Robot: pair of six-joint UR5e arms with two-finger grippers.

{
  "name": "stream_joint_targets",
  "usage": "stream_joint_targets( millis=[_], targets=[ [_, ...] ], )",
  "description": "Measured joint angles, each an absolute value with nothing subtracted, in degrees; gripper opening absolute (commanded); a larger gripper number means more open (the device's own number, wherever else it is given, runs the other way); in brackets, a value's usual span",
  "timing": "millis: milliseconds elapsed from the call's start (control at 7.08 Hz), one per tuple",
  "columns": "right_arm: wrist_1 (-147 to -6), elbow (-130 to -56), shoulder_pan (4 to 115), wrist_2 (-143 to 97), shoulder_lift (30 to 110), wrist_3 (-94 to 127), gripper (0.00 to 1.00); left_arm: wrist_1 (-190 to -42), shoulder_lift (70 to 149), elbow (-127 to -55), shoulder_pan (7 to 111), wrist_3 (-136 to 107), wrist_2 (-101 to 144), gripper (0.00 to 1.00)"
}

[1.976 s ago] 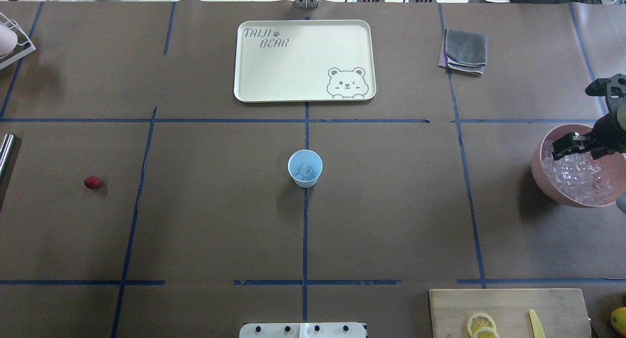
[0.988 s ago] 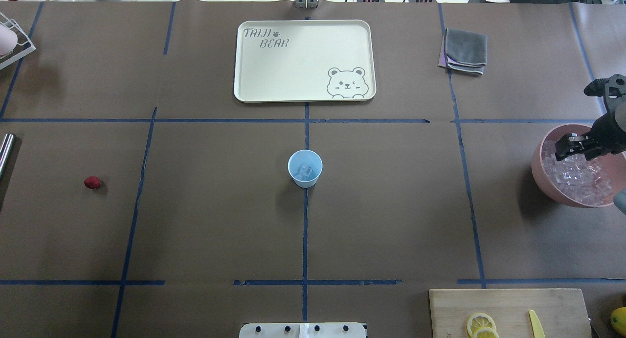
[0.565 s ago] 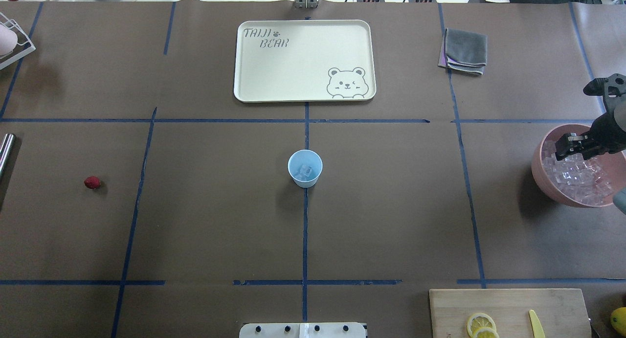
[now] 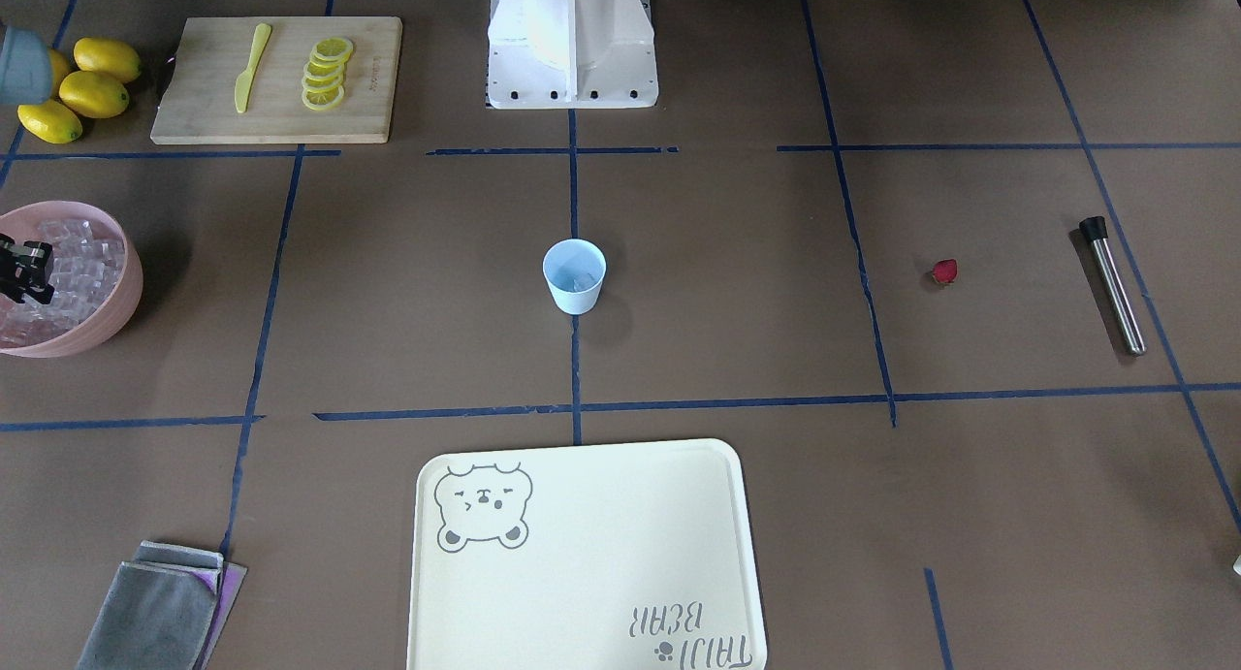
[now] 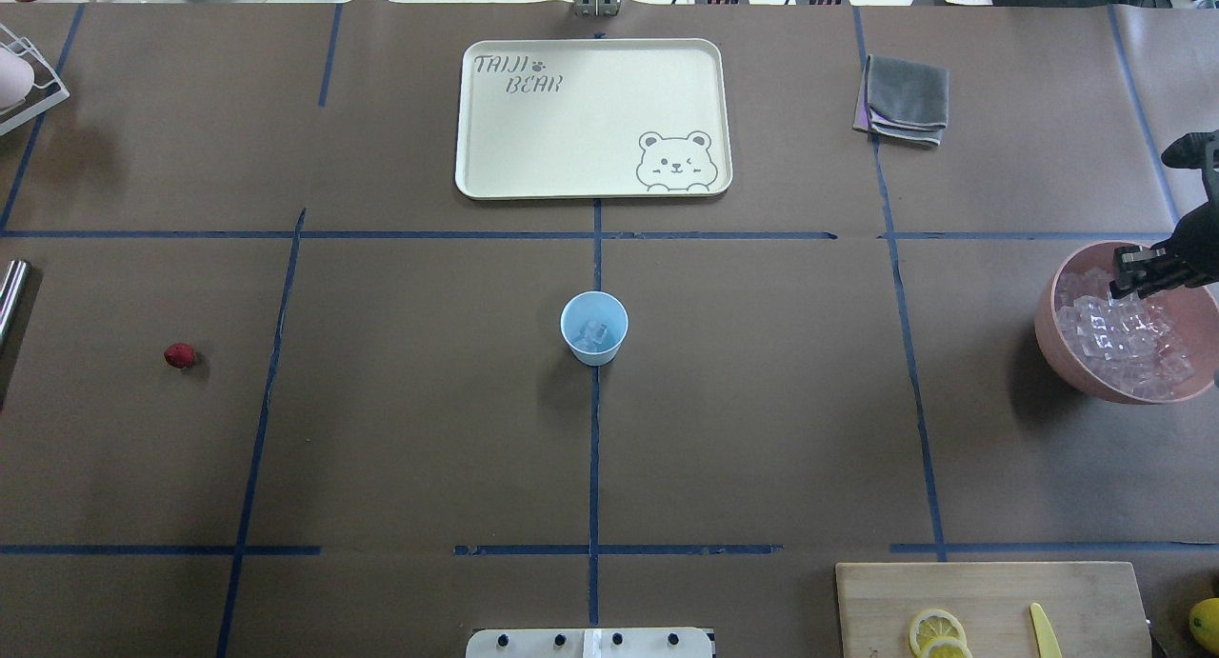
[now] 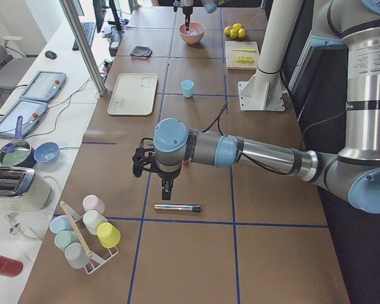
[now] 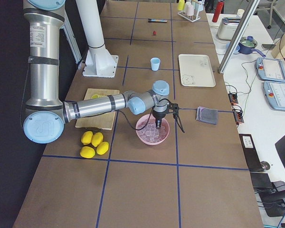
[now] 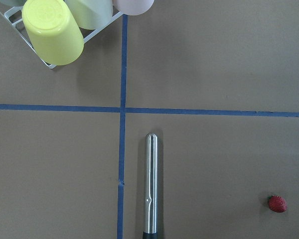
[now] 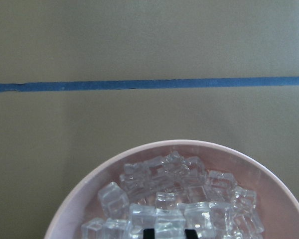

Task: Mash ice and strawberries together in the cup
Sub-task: 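Lower the right gripper into the bowl and grasp a third ice cube, then carry the ice cube with the right gripper over the cup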

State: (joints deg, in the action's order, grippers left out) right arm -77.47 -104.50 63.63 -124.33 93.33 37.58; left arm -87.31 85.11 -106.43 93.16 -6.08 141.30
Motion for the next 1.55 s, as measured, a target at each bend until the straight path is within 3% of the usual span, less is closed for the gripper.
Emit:
stream_joint_targets(
  millis=[424,847,1271,1553],
  targets=[
    [-90.3,-115.7,64.1,-124.4,91.5,37.8,0.0,-87.3,84.7,-106.5,93.2,-6.3,141.9,1.0],
    [-103.2,-117.8,54.9,-123.1,75.2,40.4,0.0,-87.4,84.5,-106.5,93.2,-6.4,142.1,1.0],
    [-111.0,-112.3,42.7,-117.0,56.8,51.2,0.0,-87.4,84.5,-106.4,93.2,-6.4,142.1,1.0],
    [-110.9,-102.1,36.3,-112.4,45.3,58.9,0.0,-87.4,84.5,-106.4,93.2,-6.4,142.0,1.0]
  ],
)
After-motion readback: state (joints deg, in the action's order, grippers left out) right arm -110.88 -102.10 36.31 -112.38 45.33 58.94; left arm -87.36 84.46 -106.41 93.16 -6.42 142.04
